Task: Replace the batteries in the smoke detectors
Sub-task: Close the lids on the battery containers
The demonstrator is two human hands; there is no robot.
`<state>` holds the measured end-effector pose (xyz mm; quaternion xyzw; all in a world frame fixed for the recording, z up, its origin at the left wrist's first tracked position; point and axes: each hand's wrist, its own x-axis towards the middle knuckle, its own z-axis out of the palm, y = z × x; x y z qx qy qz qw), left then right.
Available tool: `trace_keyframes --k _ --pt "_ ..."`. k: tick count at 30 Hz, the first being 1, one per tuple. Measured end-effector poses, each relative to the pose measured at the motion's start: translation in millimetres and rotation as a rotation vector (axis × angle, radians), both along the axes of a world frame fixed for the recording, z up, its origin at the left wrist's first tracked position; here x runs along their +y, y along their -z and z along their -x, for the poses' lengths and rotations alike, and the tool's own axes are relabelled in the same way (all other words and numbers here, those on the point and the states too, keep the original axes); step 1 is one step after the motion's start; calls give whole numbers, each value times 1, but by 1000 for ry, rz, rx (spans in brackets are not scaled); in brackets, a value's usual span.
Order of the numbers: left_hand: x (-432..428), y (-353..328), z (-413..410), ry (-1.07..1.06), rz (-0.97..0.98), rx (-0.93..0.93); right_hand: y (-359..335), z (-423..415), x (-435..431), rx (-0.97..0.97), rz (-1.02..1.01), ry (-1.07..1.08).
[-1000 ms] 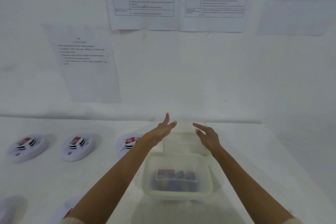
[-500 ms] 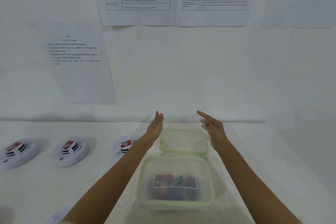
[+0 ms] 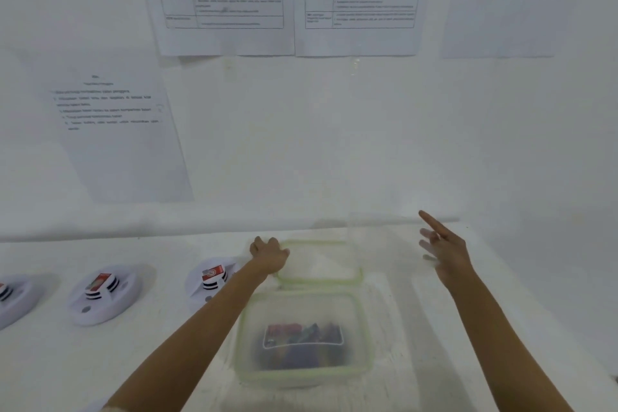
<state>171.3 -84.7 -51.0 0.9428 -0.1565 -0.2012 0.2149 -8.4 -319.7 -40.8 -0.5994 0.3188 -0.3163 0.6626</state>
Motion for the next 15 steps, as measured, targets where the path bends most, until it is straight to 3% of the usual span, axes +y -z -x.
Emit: trace_keyframes --k 4,9,12,15 --pt "-1 2 0 17 157 -20 12 4 3 5 -19 5" --pt "2 7 -3 -86 541 -26 18 -1 12 -1 -36 -6" --pt "0 -2 -4 -234 766 204 22 -8 21 1 -50 -13" --pt "-3 -11 2 -269 828 438 21 -17 31 -8 -74 -44"
